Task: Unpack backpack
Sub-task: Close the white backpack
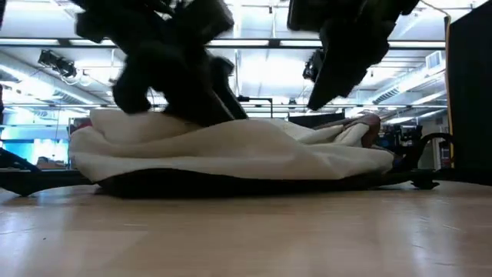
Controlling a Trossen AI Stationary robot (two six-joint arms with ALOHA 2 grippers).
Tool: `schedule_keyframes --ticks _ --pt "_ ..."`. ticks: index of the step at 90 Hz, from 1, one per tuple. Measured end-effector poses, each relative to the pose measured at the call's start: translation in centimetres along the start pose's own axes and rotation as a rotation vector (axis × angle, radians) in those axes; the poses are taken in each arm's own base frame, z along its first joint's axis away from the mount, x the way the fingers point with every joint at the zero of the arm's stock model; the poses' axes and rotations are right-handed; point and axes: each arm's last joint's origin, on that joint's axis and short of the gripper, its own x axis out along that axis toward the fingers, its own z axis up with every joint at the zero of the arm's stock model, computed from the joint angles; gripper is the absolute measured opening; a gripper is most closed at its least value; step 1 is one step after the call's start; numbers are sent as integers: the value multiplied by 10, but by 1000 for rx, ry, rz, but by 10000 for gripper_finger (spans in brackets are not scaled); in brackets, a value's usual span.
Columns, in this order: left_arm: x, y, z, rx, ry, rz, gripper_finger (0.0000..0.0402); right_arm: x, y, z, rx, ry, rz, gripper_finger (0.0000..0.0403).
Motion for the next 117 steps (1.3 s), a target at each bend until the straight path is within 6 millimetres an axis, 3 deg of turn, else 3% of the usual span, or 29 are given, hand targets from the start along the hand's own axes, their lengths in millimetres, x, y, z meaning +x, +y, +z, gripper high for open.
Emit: schedule_keyframes --ticks 15,35,74,117 --pt "23 -1 4 16 108 -11 156 36 -10 -8 32 91 -11 0" --pt "27 3 6 -83 108 1 156 70 -22 -12 56 96 -41 0" --pt "29 6 13 -237 14 -14 156 75 -26 0 21 -103 -219 1" --pt "30 3 -7 -335 52 39 156 76 -18 3 -34 -216 -294 0"
